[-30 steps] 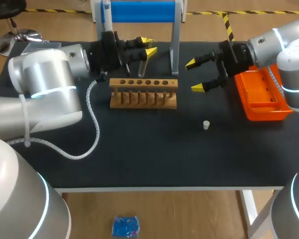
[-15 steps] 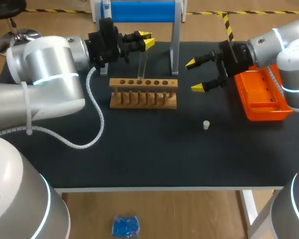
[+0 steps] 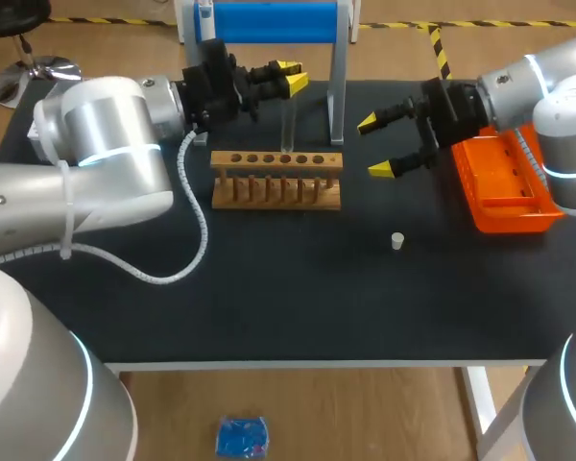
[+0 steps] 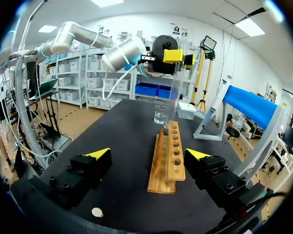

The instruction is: Invert the test tube, pick up the pipette, mount the tip to pipette, aspirate from beaker and dispense into the tube, eject the tip, return the pipette, and cap with the stopper.

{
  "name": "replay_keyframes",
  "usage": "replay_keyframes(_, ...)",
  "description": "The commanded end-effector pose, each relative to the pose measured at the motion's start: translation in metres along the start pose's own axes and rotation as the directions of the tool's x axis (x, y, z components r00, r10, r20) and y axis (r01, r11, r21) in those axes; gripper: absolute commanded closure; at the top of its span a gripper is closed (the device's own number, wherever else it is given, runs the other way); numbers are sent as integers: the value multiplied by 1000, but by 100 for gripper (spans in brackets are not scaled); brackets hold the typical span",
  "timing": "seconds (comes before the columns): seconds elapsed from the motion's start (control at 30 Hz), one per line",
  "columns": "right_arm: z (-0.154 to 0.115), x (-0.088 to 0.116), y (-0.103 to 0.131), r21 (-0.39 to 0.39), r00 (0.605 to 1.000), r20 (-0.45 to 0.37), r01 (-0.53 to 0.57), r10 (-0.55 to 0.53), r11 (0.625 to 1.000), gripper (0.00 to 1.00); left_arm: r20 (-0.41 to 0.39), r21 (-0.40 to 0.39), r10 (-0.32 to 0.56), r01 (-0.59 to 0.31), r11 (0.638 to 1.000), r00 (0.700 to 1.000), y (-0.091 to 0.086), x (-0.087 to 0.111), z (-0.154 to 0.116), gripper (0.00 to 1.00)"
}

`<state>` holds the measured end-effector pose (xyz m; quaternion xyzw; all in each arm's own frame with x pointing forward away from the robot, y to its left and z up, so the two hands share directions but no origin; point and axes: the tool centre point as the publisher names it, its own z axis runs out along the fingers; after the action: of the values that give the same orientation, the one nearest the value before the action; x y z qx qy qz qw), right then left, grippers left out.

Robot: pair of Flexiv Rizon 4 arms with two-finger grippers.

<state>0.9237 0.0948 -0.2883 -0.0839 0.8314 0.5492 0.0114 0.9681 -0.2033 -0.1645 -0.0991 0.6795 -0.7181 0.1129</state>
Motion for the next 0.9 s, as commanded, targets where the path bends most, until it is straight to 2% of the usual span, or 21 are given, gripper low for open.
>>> replay_keyframes(0.03, -1, 0, 0, 0, 1000, -2, 1, -1, 1000, 0, -109, -10, 10, -11, 1000, 994, 4, -13, -2, 100)
replay_keyframes(0.07, -1, 0, 0, 0, 1000, -2, 1, -1, 1000, 0, -134, -8, 17, -18, 1000, 991, 4, -13, -2, 100)
replay_keyframes(0.2, -1, 0, 0, 0, 1000, -2, 1, -1, 1000, 0, -150, -11, 16, -18, 1000, 989, 7, -16, -3, 100)
replay_keyframes(0.4, -1, 0, 0, 0, 1000, -2, 1, -1, 1000, 0, -155, 23, 25, -22, 999, 988, 11, -20, -3, 100)
replay_keyframes(0.6, -1, 0, 0, 0, 1000, -2, 1, -1, 1000, 0, -154, 59, 32, -23, 998, 988, 21, -23, -2, 100)
replay_keyframes(0.9, -1, 0, 0, 0, 1000, -2, 1, -1, 1000, 0, -162, 70, 23, -12, 997, 987, 29, -28, -2, 100)
